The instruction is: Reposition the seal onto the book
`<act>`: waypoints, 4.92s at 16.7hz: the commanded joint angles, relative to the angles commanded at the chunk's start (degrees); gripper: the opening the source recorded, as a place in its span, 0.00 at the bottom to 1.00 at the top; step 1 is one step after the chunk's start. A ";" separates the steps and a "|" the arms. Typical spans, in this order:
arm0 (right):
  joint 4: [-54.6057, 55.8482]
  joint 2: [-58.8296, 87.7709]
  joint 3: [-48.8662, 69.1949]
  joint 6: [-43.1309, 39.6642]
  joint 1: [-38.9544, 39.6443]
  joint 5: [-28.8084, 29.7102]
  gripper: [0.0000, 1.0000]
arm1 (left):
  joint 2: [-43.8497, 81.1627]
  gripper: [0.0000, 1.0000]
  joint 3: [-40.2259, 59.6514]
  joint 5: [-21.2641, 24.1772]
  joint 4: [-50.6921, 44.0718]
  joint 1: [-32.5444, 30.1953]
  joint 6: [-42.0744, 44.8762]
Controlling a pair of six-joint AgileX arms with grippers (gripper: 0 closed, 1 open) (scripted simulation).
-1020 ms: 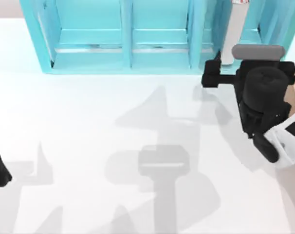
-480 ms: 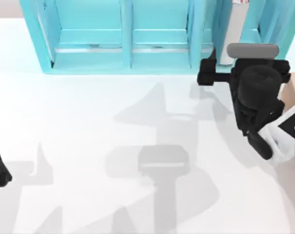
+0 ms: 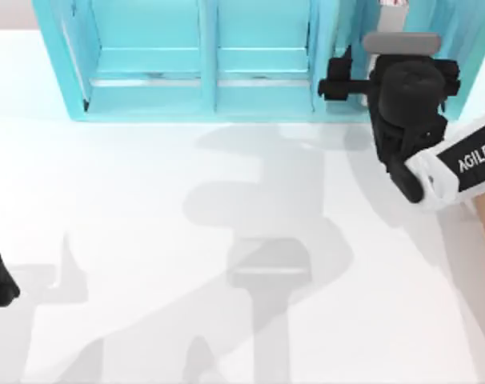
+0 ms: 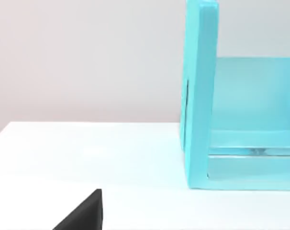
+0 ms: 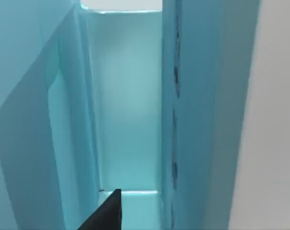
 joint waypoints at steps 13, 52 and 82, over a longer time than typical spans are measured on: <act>-1.95 2.10 4.06 -0.14 -1.07 -1.04 0.55 | 0.00 1.00 0.00 0.00 0.00 0.00 0.00; -38.55 -58.99 -21.76 2.27 14.28 13.22 0.00 | 0.00 1.00 0.00 0.00 0.00 0.00 0.00; -21.28 -38.07 -35.90 -69.95 40.96 28.53 0.00 | 0.00 1.00 0.00 0.00 0.00 0.00 0.00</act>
